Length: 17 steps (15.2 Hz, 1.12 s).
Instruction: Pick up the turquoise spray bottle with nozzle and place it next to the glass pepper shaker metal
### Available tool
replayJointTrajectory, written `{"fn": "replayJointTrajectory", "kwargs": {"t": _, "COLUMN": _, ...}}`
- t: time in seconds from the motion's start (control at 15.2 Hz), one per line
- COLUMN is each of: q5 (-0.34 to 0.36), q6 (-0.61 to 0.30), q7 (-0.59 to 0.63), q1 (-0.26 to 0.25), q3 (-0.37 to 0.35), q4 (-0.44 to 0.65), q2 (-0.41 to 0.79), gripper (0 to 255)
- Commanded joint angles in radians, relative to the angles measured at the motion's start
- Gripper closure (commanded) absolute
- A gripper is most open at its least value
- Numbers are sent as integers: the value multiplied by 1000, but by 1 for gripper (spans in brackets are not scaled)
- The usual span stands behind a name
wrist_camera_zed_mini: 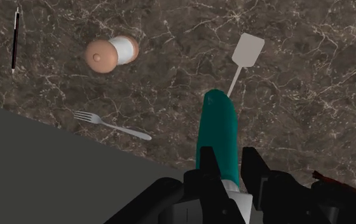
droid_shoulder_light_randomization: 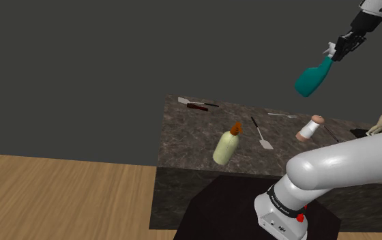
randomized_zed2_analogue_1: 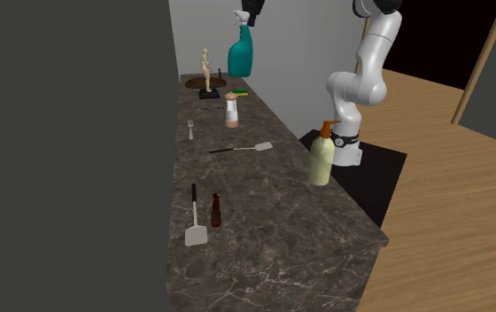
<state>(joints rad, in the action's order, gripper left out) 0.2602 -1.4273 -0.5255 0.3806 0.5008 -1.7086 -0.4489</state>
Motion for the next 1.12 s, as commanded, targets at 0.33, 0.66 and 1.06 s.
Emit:
{"fn": "replayJointTrajectory", "kwargs": {"t": 0.33, "q5": 14, "q6": -3, "q7": -193, "q1": 23, "q3": 161, "q4": 79, "q2": 43, "gripper": 255}}
{"fn": "replayJointTrajectory", "kwargs": {"t": 0.66, "q5": -10, "q6": -8, "q7": -346, "q1": 22, "q3": 309, "q4": 166, "q2": 113, "gripper": 255}}
{"fn": "replayJointTrajectory", "kwargs": {"t": 1.06, "q5": -152, "q6": -11, "q7": -590, "q1": -1, "q3": 588, "q4": 320, "q2": 299, "gripper": 255}}
